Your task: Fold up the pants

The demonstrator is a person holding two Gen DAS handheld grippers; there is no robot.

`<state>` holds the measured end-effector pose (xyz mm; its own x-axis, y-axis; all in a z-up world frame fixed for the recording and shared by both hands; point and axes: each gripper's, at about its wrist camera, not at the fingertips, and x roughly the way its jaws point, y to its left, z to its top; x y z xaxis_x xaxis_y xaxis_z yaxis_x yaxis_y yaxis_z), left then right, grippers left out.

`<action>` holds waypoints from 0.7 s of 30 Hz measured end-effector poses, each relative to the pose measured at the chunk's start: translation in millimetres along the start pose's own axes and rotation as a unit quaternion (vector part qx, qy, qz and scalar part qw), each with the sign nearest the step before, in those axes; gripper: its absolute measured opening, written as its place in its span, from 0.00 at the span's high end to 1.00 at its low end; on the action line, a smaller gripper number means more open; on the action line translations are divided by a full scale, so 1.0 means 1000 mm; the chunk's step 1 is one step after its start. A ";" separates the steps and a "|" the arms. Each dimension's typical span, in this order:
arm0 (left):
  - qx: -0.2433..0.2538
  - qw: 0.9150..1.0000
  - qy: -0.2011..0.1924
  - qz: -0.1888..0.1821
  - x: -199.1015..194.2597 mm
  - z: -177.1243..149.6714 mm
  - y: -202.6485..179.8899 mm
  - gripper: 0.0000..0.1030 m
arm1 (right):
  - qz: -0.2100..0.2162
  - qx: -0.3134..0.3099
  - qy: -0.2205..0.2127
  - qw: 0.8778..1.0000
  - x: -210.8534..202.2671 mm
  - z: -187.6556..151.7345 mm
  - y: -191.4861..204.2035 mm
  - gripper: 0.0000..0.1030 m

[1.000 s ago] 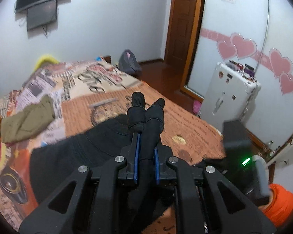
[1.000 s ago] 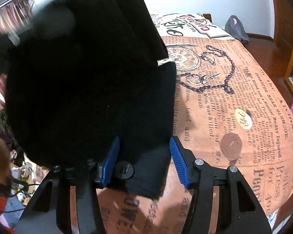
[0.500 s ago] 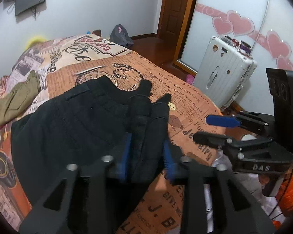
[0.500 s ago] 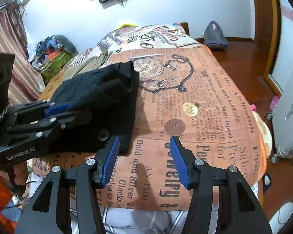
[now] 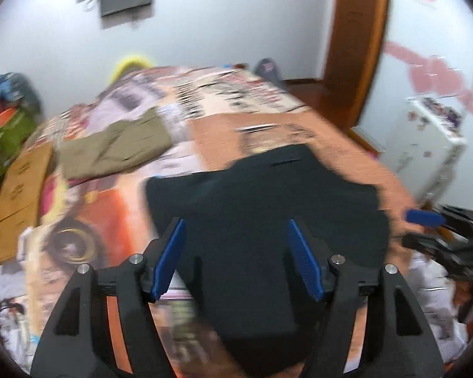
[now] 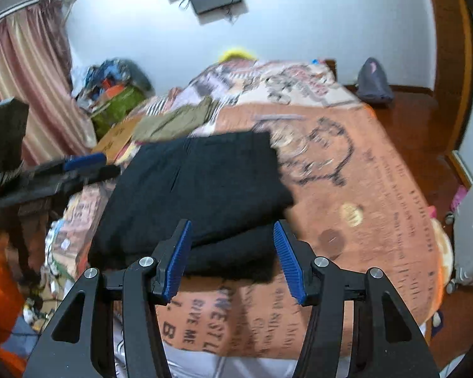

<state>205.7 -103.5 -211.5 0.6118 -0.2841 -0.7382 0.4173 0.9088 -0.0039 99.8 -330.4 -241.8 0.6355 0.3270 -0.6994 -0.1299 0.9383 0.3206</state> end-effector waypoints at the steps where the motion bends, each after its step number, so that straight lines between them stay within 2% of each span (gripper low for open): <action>1: -0.002 1.000 0.004 0.014 0.006 0.002 0.011 0.35 | 0.001 0.001 0.007 1.000 0.004 -0.002 0.001 0.50; 5: -0.019 0.998 0.024 0.058 0.045 0.016 0.061 0.35 | -0.010 0.007 0.030 0.999 0.023 -0.011 -0.001 0.49; 8: -0.056 0.996 0.041 0.052 0.079 0.034 0.096 0.35 | -0.013 0.015 0.044 0.999 0.028 -0.014 -0.005 0.49; 11: -0.069 0.995 0.062 0.041 0.112 0.048 0.115 0.35 | -0.020 0.007 0.053 0.998 0.034 -0.016 -0.007 0.46; 13: -0.042 0.995 0.082 0.040 0.135 0.052 0.118 0.35 | -0.024 0.003 0.054 0.998 0.037 -0.013 -0.010 0.46; 16: 0.003 0.992 0.114 0.062 0.156 0.042 0.115 0.35 | -0.034 -0.007 0.057 0.998 0.044 -0.005 -0.017 0.46; 21: 0.008 0.992 0.117 0.038 0.145 0.010 0.116 0.35 | -0.061 -0.022 0.063 0.996 0.061 0.015 -0.041 0.46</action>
<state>349.8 -42.0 -312.7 0.4695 -0.1337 -0.8727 0.3869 0.9197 0.0672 155.5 -350.2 -288.2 0.5490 0.2198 -0.8064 -0.0933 0.9749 0.2022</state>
